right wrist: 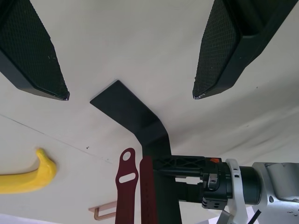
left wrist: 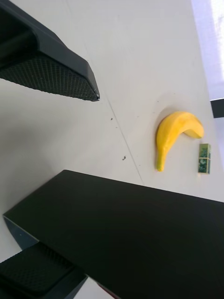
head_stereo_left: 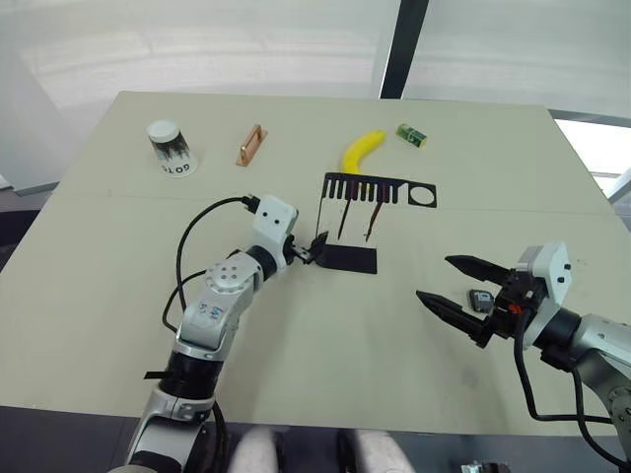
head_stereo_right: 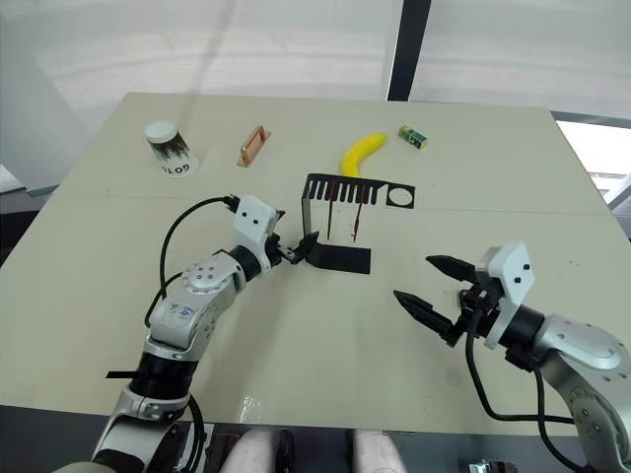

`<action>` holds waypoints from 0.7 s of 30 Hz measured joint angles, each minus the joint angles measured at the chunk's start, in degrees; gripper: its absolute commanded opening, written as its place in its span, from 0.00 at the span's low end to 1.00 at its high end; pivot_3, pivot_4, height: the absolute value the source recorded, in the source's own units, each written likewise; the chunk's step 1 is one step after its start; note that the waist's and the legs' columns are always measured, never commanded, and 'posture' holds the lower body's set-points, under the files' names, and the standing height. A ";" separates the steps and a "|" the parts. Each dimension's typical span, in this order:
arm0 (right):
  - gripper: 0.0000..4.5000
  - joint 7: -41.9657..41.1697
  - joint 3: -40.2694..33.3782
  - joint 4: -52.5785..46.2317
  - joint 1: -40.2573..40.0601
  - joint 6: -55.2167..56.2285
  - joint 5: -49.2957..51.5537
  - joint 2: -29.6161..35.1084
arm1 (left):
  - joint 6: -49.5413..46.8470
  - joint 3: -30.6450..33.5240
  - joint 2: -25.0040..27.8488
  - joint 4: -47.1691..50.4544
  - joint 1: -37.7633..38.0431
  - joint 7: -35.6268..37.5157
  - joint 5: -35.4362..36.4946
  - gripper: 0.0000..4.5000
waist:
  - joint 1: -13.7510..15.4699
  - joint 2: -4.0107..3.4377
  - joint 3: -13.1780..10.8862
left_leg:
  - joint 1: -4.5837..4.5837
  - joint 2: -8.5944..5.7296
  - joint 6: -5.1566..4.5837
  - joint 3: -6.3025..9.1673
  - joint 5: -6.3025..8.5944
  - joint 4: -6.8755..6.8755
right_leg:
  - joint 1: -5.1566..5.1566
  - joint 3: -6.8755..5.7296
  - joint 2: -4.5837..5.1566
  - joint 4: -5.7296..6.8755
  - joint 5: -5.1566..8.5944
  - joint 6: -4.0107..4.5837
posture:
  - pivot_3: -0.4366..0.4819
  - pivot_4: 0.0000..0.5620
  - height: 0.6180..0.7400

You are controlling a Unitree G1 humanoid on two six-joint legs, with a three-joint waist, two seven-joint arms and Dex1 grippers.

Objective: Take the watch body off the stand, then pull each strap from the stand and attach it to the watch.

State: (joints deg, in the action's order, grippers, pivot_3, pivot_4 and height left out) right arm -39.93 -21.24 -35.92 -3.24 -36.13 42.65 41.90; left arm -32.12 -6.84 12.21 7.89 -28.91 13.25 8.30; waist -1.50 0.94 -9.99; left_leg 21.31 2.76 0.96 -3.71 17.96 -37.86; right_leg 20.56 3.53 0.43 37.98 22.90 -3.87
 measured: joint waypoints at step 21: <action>1.00 2.06 0.74 -0.05 1.73 -1.13 1.53 -0.65 | -0.26 0.26 -3.52 -0.06 0.29 -1.15 -1.33 0.49 | -0.02 0.01 0.00 | 0.01 0.00 0.00 0.00 0.00 0.00 | 0.00 0.00 0.00 -0.01 0.00 0.00 | 0.48 0.27 1.00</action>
State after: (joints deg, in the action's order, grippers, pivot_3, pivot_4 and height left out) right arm -37.87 -20.50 -35.97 -1.51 -37.25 44.18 41.26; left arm -32.37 -6.58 8.68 7.83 -28.62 12.11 6.97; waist -1.52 0.95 -9.99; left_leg 21.31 2.76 0.96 -3.71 17.96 -37.86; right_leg 20.56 3.53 0.43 37.97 22.89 -3.88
